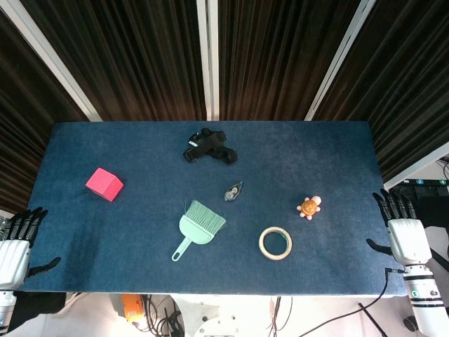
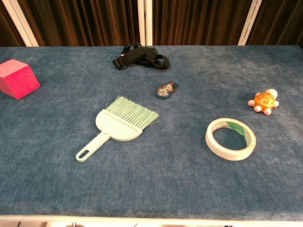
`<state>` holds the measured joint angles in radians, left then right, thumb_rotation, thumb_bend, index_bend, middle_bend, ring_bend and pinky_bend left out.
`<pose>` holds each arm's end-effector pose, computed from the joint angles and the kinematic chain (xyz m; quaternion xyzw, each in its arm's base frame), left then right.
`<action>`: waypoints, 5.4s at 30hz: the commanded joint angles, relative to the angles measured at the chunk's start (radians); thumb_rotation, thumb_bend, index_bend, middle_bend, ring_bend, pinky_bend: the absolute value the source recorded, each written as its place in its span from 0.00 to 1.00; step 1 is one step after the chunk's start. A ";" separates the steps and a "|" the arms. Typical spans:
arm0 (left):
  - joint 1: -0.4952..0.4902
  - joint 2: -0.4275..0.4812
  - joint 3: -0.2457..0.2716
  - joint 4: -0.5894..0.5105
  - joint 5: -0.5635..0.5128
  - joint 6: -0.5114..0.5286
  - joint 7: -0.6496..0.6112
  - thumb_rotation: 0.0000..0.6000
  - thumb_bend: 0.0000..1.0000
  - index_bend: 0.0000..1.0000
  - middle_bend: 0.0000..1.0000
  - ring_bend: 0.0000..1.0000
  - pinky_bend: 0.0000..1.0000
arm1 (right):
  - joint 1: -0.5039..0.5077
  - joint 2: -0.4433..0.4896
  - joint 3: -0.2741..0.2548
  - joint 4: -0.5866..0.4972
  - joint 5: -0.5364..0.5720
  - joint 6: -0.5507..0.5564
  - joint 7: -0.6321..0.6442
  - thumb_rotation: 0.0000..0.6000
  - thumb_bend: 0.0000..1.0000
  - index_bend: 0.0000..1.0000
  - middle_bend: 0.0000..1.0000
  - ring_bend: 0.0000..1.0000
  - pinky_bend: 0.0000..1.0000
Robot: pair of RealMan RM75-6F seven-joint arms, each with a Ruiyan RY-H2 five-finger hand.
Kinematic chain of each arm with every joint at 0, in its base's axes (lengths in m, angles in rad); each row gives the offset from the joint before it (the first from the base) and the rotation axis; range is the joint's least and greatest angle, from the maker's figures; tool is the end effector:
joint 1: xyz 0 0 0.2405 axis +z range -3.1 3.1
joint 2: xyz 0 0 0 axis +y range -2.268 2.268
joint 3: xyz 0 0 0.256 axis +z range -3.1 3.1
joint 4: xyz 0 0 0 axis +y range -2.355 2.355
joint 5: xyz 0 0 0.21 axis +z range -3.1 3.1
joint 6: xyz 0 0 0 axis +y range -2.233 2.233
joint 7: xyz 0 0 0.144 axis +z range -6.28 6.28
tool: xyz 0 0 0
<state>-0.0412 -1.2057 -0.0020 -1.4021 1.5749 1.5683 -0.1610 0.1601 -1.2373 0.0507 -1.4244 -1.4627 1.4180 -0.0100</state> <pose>-0.3393 0.1585 0.1508 -0.5934 -0.3861 -0.4110 0.5744 -0.3312 -0.2083 0.1327 0.6183 -0.3701 0.3625 0.5910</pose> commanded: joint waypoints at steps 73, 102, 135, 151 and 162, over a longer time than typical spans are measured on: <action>0.019 -0.010 0.004 0.068 -0.011 -0.002 -0.082 1.00 0.00 0.06 0.02 0.00 0.05 | 0.385 -0.350 0.015 0.335 0.000 -0.380 -0.192 1.00 0.37 0.79 0.67 0.24 0.00; 0.017 -0.005 0.003 0.065 -0.008 -0.004 -0.082 1.00 0.00 0.06 0.02 0.00 0.05 | 0.366 -0.253 0.005 0.190 0.051 -0.396 -0.263 1.00 0.04 0.05 0.19 0.00 0.00; 0.016 -0.016 0.002 0.100 -0.018 -0.014 -0.125 1.00 0.00 0.06 0.02 0.00 0.05 | 0.394 -0.412 0.001 0.442 -0.061 -0.288 -0.086 1.00 0.41 1.00 0.87 0.38 0.00; 0.020 -0.008 0.005 0.075 -0.006 0.000 -0.106 1.00 0.00 0.06 0.02 0.00 0.05 | 0.345 -0.260 0.033 0.198 0.071 -0.336 -0.228 1.00 0.00 0.00 0.00 0.00 0.00; 0.029 0.022 0.006 0.016 0.006 0.026 -0.062 1.00 0.00 0.06 0.02 0.00 0.05 | 0.138 -0.060 -0.032 -0.012 0.016 -0.044 -0.204 1.00 0.00 0.00 0.00 0.00 0.00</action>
<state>-0.0136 -1.1867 0.0041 -1.3839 1.5813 1.5930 -0.2258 0.3959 -1.3769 0.0549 -1.3637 -1.4089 1.2418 -0.2408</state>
